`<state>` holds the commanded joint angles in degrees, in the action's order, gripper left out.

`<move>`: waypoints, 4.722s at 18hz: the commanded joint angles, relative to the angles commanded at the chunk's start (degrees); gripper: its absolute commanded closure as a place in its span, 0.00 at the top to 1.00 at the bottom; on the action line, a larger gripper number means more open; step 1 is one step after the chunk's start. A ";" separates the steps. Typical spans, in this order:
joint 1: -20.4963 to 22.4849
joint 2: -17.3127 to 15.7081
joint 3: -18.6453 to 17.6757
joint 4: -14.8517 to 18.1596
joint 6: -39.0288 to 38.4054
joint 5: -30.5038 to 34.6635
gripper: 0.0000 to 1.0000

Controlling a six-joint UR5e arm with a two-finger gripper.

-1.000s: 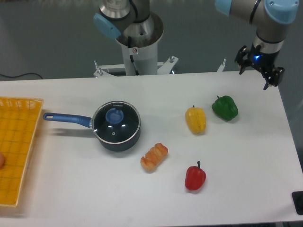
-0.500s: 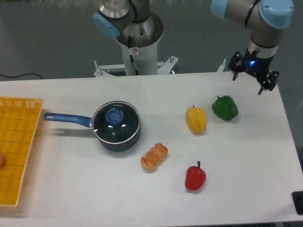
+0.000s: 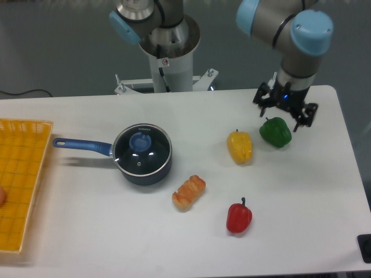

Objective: Open the lid
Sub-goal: 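Move the open gripper across the table toward the saucepan lid, then lower the gripper onto the blue knob of the glass lid, then close the gripper around the blue lid knob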

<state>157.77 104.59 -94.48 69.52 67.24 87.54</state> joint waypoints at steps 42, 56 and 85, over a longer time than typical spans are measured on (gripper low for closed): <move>-26.89 -1.76 -4.40 1.50 -29.18 3.69 1.00; -33.58 -2.46 -7.03 0.88 -30.06 5.98 1.00; -35.16 -2.99 -12.30 -5.01 -30.15 5.98 1.00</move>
<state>122.61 101.60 -106.79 64.51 37.09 93.52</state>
